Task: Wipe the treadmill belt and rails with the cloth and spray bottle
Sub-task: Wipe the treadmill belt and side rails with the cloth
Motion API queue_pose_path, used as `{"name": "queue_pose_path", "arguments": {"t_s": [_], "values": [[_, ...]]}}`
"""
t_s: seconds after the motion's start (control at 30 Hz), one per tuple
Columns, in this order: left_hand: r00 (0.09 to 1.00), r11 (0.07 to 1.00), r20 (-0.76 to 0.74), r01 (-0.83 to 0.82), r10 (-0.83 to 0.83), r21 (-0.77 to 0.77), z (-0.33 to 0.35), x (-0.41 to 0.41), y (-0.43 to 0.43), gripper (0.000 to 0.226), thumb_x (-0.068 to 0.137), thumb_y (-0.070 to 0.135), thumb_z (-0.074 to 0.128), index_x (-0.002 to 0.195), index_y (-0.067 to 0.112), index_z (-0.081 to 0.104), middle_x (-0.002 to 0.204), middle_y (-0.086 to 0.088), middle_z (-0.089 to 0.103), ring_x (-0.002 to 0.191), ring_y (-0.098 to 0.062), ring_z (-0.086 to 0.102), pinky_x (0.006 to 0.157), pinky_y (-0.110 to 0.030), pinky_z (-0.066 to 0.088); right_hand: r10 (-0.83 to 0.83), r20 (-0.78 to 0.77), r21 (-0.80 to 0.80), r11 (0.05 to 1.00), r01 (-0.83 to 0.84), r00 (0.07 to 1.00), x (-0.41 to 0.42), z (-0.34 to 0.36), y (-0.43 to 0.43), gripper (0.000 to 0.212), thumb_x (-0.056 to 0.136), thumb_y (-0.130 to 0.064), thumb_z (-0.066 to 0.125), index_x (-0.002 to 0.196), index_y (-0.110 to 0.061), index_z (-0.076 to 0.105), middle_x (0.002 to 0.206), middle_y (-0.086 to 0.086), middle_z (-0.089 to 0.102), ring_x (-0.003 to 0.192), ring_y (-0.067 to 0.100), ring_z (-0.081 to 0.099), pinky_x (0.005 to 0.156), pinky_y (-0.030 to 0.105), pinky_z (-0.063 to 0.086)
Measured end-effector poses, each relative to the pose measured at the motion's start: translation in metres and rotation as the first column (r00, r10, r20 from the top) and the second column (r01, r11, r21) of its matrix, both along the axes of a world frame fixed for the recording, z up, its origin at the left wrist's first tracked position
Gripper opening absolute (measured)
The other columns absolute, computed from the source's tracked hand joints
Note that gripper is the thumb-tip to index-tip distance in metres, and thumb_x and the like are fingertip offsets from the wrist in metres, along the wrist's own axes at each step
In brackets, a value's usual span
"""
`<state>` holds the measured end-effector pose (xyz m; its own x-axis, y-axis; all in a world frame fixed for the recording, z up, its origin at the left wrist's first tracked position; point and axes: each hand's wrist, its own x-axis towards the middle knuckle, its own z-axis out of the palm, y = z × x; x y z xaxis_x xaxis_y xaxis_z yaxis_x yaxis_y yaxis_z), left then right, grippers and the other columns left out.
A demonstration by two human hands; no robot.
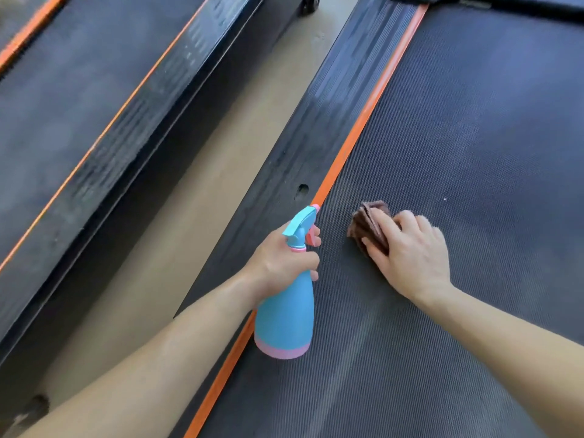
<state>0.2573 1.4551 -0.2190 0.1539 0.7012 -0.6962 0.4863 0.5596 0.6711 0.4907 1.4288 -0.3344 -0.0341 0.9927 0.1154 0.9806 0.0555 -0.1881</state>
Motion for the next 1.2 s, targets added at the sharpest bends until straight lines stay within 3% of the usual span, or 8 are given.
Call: {"name": "queue_pose_path", "arguments": {"t_s": [0.2, 0.3, 0.47, 0.67, 0.8, 0.87, 1.1, 1.2], "values": [[0.998, 0.999, 0.034, 0.045, -0.046, 0.022, -0.018, 0.007, -0.01, 0.053, 0.085, 0.002, 0.064, 0.127, 0.034, 0.063, 0.117, 0.007, 0.067, 0.068, -0.008, 0.071, 0.07, -0.02, 0.053, -0.025, 0.042, -0.009, 1.0, 0.026, 0.999, 0.001, -0.007, -0.038, 0.053, 0.093, -0.058, 0.053, 0.132, -0.024, 0.06, 0.095, 0.007, 0.056, 0.08, 0.034, 0.051, 0.066, 0.043, 0.042], [1.0, 1.0, 0.026, -0.012, 0.012, 0.01, -0.024, 0.009, -0.011, 0.042, 0.086, 0.003, 0.062, 0.119, 0.029, 0.066, 0.111, 0.004, 0.069, 0.072, -0.014, 0.073, 0.06, -0.013, 0.051, -0.026, 0.054, 0.005, 1.0, 0.025, 0.998, 0.0, -0.01, -0.037, 0.053, 0.092, -0.058, 0.053, 0.132, -0.024, 0.06, 0.095, 0.007, 0.057, 0.081, 0.034, 0.052, 0.067, 0.044, 0.043], [0.997, 0.998, 0.019, -0.068, 0.068, -0.012, -0.025, 0.005, -0.012, 0.023, 0.082, 0.007, 0.064, 0.101, 0.019, 0.068, 0.084, 0.005, 0.066, 0.065, -0.013, 0.067, 0.077, -0.036, 0.065, -0.036, 0.008, -0.007, 0.999, 0.036, 0.999, 0.0, -0.004, -0.035, 0.055, 0.092, -0.06, 0.048, 0.132, -0.024, 0.061, 0.097, 0.005, 0.056, 0.082, 0.032, 0.052, 0.069, 0.043, 0.045], [0.998, 0.997, 0.033, -0.06, 0.059, 0.041, -0.019, -0.006, -0.018, 0.04, 0.078, 0.014, 0.064, 0.114, 0.032, 0.065, 0.112, 0.007, 0.069, 0.078, -0.019, 0.079, 0.079, -0.032, 0.057, -0.049, -0.004, 0.021, 0.999, 0.049, 0.999, -0.011, 0.011, 0.026, 0.052, 0.094, -0.058, 0.05, 0.134, -0.025, 0.057, 0.106, 0.01, 0.055, 0.093, 0.035, 0.052, 0.075, 0.045, 0.047], [0.996, 0.994, 0.063, -0.063, 0.058, 0.086, -0.02, -0.009, -0.019, 0.044, 0.077, 0.013, 0.067, 0.115, 0.035, 0.065, 0.114, 0.014, 0.068, 0.076, -0.01, 0.076, 0.074, -0.025, 0.051, -0.171, 0.001, -0.081, 0.982, 0.171, 0.985, -0.036, 0.014, 0.108, 0.049, 0.095, -0.057, 0.049, 0.133, -0.026, 0.055, 0.119, 0.011, 0.054, 0.109, 0.037, 0.051, 0.085, 0.047, 0.044], [0.992, 0.989, 0.088, -0.104, 0.095, 0.103, -0.02, -0.012, -0.018, 0.047, 0.076, 0.011, 0.066, 0.115, 0.038, 0.066, 0.113, 0.013, 0.069, 0.077, -0.019, 0.077, 0.072, -0.024, 0.051, -0.187, 0.021, -0.053, 0.981, 0.188, 0.982, -0.042, 0.012, 0.107, 0.045, 0.095, -0.053, 0.052, 0.128, -0.024, 0.057, 0.116, 0.01, 0.056, 0.104, 0.037, 0.053, 0.082, 0.046, 0.043], [0.985, 0.983, 0.122, -0.14, 0.125, 0.12, -0.01, -0.018, -0.013, 0.049, 0.086, -0.002, 0.064, 0.118, 0.034, 0.066, 0.117, 0.003, 0.07, 0.085, -0.033, 0.076, 0.061, -0.016, 0.051, 0.32, 0.127, 0.002, 0.946, -0.323, 0.939, -0.032, 0.005, 0.035, 0.047, 0.09, -0.054, 0.059, 0.127, -0.025, 0.06, 0.101, 0.007, 0.056, 0.085, 0.034, 0.054, 0.066, 0.044, 0.048], [0.984, 0.98, 0.114, -0.154, 0.14, 0.128, -0.009, -0.018, -0.01, 0.047, 0.086, -0.003, 0.063, 0.121, 0.029, 0.067, 0.113, 0.003, 0.069, 0.09, -0.033, 0.074, 0.056, -0.011, 0.049, 0.06, 0.123, 0.007, 0.998, -0.061, 0.991, -0.02, 0.007, 0.085, 0.046, 0.092, -0.059, 0.052, 0.128, -0.031, 0.058, 0.105, 0.007, 0.055, 0.093, 0.035, 0.055, 0.07, 0.043, 0.046]]}}
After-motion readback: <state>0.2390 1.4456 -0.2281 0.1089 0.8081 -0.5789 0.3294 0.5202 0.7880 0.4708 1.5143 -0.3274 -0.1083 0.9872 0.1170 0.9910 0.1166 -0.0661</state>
